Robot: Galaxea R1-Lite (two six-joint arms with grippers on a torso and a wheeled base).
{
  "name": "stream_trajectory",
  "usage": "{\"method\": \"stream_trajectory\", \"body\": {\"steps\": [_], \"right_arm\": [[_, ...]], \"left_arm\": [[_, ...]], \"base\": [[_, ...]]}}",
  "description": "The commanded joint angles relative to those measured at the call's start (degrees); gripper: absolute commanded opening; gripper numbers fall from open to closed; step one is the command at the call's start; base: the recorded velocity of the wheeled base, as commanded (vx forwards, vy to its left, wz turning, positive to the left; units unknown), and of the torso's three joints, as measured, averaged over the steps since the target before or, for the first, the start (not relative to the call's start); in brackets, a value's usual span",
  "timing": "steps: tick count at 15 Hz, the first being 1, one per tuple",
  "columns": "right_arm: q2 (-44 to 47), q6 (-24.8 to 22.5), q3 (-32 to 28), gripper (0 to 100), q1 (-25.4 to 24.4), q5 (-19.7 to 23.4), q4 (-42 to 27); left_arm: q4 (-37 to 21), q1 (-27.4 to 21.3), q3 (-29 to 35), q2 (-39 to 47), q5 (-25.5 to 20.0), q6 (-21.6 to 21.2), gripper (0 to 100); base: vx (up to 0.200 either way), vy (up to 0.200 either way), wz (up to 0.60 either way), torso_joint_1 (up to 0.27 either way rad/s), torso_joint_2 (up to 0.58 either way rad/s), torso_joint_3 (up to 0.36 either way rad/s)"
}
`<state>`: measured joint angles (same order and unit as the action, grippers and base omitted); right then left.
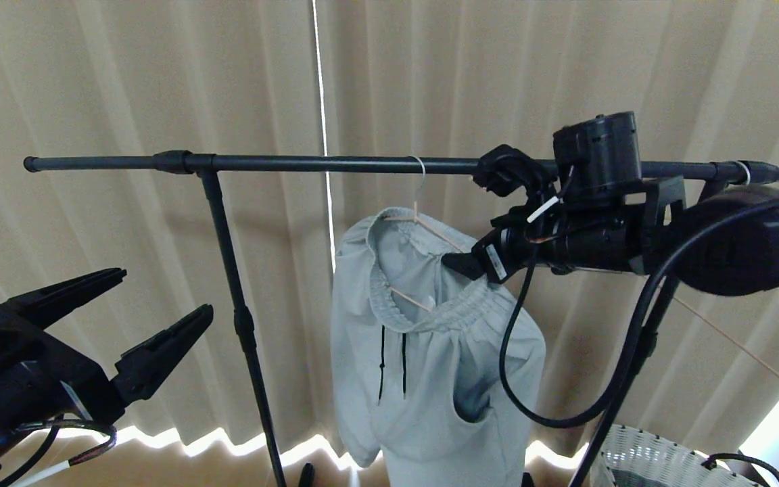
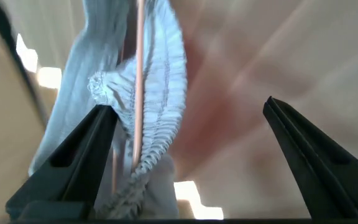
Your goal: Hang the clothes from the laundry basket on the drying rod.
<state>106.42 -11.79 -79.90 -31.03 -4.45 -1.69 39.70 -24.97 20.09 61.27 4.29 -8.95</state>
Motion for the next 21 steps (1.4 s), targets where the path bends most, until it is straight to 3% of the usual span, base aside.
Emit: {"method": "stream_trajectory", "body": {"steps": [1,4,8,11,14,21], "right_arm": [[-0.52,0.1,-7.55,100,-0.44,-1.26,-6.74],[0.63,0.27,-10.54,100,-1.23,-4.78,-12.81],[-0.08,0.98,-10.19,100,-1.14,-7.06,-12.37],[-0.52,-2.1,-10.28,100,-0.97,-9.26,-9.29],[-1.13,-11.41,-10.1,100,-1.14,-9.35,-8.06],[-1.31,-26.27,-6.06,100,-1.14,-9.35,-7.97]], "left_arm": [[0.02,0.01,-0.05,0.08,0.02,-0.02,100],[0.02,0.01,-0.05,0.08,0.02,-0.02,100],[-0.07,0.01,-0.05,0.08,0.02,-0.02,100],[-0.07,0.01,-0.05,0.08,0.02,-0.02,100],[-0.07,0.09,-0.05,0.08,0.02,-0.02,100],[-0.07,0.01,-0.23,0.08,0.02,-0.02,100]], "base": [[0.0,0.0,0.0,0.0,0.0,0.0],[0.0,0.0,0.0,0.0,0.0,0.0],[0.0,0.0,0.0,0.0,0.0,0.0],[0.0,0.0,0.0,0.0,0.0,0.0],[0.0,0.0,0.0,0.0,0.0,0.0],[0.0,0.0,0.0,0.0,0.0,0.0]]}}
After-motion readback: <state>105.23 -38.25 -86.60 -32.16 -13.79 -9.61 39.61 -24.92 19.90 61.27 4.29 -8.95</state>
